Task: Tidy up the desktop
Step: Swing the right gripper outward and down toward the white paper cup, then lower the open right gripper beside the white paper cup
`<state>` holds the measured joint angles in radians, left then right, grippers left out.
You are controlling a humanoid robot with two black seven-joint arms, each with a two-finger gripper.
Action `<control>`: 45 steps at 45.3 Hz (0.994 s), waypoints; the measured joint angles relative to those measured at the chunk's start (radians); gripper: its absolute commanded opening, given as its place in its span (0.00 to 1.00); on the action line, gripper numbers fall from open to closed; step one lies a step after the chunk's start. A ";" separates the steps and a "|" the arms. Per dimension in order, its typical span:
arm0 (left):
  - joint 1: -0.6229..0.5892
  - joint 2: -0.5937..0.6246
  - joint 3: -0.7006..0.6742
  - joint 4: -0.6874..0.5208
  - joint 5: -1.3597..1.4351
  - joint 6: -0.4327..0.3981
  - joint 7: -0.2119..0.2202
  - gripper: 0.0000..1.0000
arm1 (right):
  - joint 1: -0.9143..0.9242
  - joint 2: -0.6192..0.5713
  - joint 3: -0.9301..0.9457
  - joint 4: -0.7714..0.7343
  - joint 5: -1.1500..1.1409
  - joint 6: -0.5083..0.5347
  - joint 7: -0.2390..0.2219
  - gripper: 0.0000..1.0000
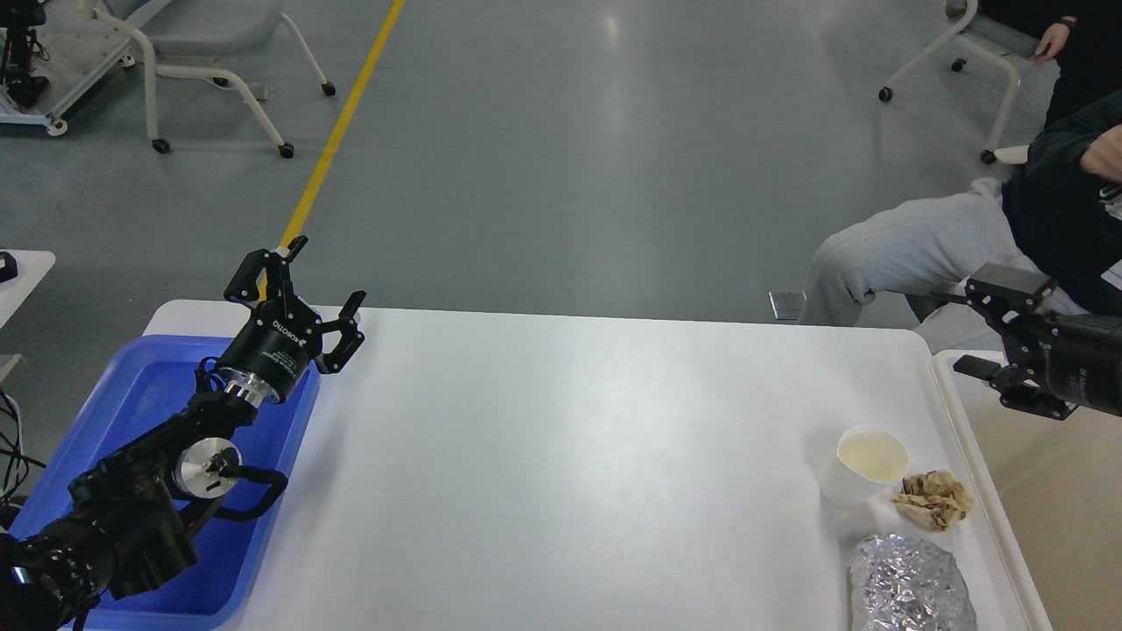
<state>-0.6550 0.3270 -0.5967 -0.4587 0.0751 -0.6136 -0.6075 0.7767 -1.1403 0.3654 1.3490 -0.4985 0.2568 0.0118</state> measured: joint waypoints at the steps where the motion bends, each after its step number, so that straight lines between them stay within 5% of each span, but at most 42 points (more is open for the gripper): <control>1: 0.000 0.000 0.000 0.000 0.000 0.000 0.000 1.00 | 0.000 -0.003 -0.007 0.006 -0.021 -0.001 0.000 1.00; 18: 0.000 0.001 0.000 0.000 0.000 0.000 0.000 1.00 | 0.039 0.013 -0.165 0.025 -0.328 -0.071 0.015 1.00; 45: 0.000 0.001 0.000 0.000 0.000 0.000 0.000 1.00 | 0.075 0.179 -0.339 -0.107 -0.474 -0.199 0.078 0.99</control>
<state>-0.6550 0.3279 -0.5967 -0.4587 0.0751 -0.6136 -0.6072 0.8518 -0.9615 0.0262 1.2423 -0.9728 0.0579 0.0894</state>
